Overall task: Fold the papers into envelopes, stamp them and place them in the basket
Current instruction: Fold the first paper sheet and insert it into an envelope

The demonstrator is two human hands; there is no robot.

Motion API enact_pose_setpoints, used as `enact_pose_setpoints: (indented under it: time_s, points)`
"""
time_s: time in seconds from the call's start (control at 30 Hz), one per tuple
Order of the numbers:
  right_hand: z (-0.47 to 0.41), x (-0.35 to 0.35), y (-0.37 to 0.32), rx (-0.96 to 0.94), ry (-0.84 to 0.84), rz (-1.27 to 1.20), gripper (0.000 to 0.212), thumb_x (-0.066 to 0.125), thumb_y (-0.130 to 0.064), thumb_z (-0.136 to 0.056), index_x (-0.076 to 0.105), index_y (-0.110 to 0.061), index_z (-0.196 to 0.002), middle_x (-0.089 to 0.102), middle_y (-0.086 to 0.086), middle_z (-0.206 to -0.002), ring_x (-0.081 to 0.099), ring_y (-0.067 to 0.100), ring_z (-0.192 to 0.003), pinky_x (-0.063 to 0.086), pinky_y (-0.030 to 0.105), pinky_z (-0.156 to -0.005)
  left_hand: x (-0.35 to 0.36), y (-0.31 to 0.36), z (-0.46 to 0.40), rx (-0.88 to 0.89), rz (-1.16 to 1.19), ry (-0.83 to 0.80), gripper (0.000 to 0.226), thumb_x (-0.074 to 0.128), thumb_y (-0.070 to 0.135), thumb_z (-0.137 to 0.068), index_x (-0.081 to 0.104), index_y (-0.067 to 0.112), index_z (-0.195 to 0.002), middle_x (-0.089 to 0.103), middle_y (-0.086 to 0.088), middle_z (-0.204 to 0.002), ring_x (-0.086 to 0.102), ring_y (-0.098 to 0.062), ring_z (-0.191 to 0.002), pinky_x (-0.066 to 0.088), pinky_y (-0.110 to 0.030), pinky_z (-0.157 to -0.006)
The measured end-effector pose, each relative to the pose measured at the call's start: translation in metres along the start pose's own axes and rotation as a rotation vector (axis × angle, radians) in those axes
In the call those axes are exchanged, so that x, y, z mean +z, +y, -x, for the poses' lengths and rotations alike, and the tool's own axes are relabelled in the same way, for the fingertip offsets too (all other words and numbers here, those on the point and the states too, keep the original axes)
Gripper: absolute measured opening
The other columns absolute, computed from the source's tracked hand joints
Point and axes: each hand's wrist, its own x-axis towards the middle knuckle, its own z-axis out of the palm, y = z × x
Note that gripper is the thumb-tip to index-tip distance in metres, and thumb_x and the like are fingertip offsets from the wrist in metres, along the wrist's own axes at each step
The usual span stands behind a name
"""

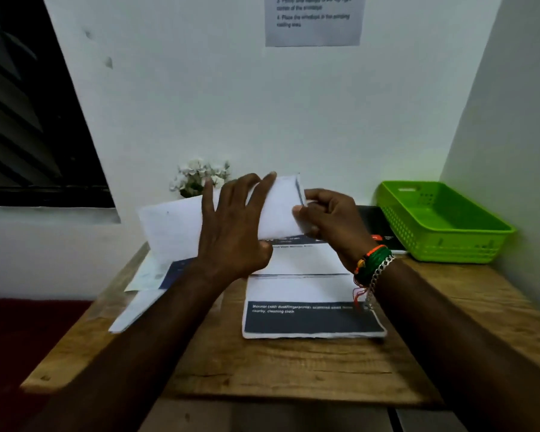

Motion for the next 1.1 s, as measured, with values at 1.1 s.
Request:
enact_pose_setpoints:
  time_s: [1.1]
  points:
    - [-0.057, -0.066, 0.099, 0.028, 0.129, 0.332, 0.023, 0.060, 0.011, -0.085, 0.074, -0.004, -0.096, 0.066, 0.008, -0.068, 0.058, 0.016, -0.056, 0.053, 0.028, -0.049, 0.092, -0.016, -0.031, 0.184, 0.195, -0.116, 0.090, 0.069, 0.061, -0.059, 0.047, 0.035, -0.142, 0.051, 0.011, -0.129, 0.051, -0.017, -0.117, 0.027, -0.048, -0.119]
